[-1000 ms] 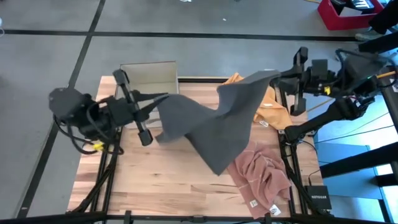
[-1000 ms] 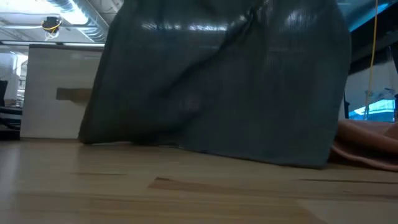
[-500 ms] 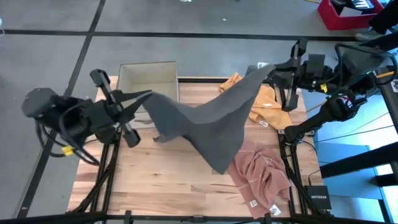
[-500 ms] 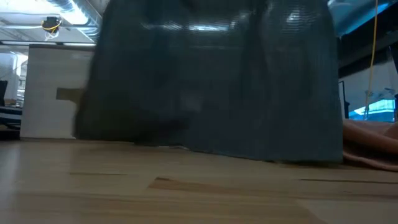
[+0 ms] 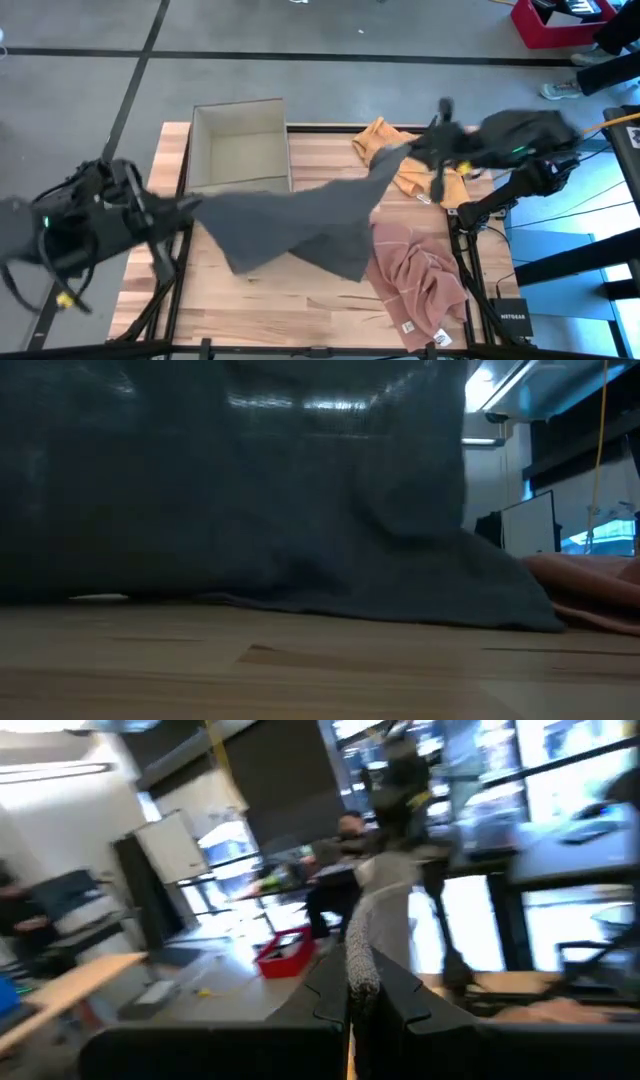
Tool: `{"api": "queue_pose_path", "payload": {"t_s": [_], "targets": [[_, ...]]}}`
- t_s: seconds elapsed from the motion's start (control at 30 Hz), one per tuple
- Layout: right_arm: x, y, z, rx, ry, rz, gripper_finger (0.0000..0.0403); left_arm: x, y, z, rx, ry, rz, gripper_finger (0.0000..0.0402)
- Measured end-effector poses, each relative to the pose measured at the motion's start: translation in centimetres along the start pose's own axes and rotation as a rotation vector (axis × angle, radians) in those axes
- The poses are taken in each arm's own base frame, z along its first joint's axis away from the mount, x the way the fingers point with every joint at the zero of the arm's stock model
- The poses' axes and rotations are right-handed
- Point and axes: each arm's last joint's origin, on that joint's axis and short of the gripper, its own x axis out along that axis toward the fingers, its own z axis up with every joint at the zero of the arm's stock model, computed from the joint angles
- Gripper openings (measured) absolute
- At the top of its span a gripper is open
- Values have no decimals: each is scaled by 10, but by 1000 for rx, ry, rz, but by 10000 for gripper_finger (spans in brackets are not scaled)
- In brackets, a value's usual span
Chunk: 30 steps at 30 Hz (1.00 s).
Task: Fold towel
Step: Fold the grey towel
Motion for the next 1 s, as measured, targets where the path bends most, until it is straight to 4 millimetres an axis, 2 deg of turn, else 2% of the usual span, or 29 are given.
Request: {"api": "queue_pose_path", "payload": {"t_s": [0.13,0.23,0.37,0.53,0.73,0.87,1.0], "targets": [[48,24,-24,-73,189,-15,3,-9,-18,-22,-20,-13,-78,8],[80,41,-42,-84,217,-1,4,-10,-31,-44,-35,23,-200,8],[121,65,-69,-81,224,71,4,-1,-47,-82,-27,161,-261,8],[166,92,-116,-60,206,162,4,12,-75,-134,-18,393,-267,8],[197,111,-173,37,168,215,5,26,-106,-194,-4,563,-208,8],[204,118,-204,96,181,250,5,41,-121,-230,-25,670,-197,8],[207,120,-227,126,214,258,5,58,-137,-262,-46,796,-292,8]]}}
